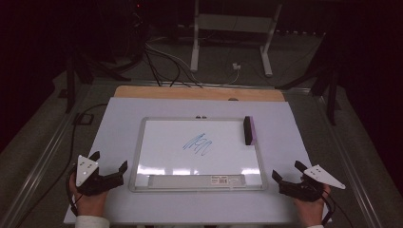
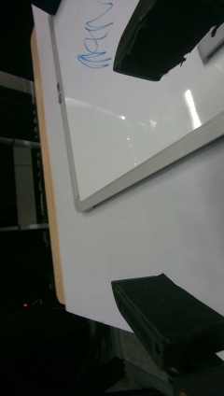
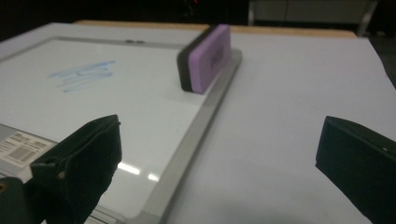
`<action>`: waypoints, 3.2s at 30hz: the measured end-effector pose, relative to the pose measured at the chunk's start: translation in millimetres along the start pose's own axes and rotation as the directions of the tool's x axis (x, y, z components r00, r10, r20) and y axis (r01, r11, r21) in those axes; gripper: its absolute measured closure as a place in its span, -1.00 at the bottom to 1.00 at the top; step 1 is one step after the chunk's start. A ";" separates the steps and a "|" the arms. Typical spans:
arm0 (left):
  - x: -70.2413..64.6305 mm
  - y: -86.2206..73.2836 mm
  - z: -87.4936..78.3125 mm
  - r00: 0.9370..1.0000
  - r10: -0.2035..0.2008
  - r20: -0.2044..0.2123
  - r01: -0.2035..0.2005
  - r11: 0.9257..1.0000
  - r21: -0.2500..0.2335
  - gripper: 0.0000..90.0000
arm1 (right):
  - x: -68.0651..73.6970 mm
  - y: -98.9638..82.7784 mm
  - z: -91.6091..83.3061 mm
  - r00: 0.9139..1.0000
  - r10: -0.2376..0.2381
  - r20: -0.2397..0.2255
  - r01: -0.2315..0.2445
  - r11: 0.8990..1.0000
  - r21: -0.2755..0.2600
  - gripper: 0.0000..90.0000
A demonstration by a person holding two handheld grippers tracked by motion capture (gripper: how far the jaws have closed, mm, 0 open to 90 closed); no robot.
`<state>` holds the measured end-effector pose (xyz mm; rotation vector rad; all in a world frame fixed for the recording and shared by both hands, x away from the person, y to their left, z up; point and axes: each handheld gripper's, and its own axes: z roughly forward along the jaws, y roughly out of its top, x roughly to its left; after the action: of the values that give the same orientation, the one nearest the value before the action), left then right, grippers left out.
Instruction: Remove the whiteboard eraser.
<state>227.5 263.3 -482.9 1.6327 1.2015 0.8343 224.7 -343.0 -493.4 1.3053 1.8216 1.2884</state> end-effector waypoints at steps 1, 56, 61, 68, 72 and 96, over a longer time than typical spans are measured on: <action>-0.2 0.3 -0.5 1.000 0.006 -0.002 -0.006 1.000 -0.003 -0.98 | 0.4 0.1 -0.5 1.000 0.001 0.002 -0.001 1.000 -0.002 -0.99; -7.7 -3.3 5.0 0.999 0.009 -0.048 -0.009 1.000 0.005 -0.98 | 3.4 100.9 24.3 0.999 0.000 -0.050 -0.002 0.999 -0.037 -0.99; -7.6 -3.8 5.7 0.999 0.008 -0.054 -0.007 1.000 0.010 -0.98 | 4.2 107.7 40.2 0.998 -0.003 -0.058 0.002 1.000 -0.026 -0.99; -7.5 -4.2 6.3 0.998 0.009 -0.055 -0.008 1.000 0.009 -0.98 | 6.8 114.0 62.3 0.998 -0.014 -0.061 0.014 1.000 0.004 -0.99; -8.1 -4.1 6.2 0.998 0.012 -0.055 -0.011 1.000 0.010 -0.98 | 5.1 117.0 73.1 0.998 -0.009 -0.055 0.010 1.000 0.017 -0.98; -7.9 -4.7 7.0 0.998 0.012 -0.055 -0.012 1.000 0.014 -0.98 | -10.1 112.4 118.9 0.998 0.058 -0.033 -0.055 0.994 0.096 -0.98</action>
<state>229.8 254.3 -489.8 1.6389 1.2390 0.8853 372.5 -299.0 -437.7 1.4020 1.9038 1.2763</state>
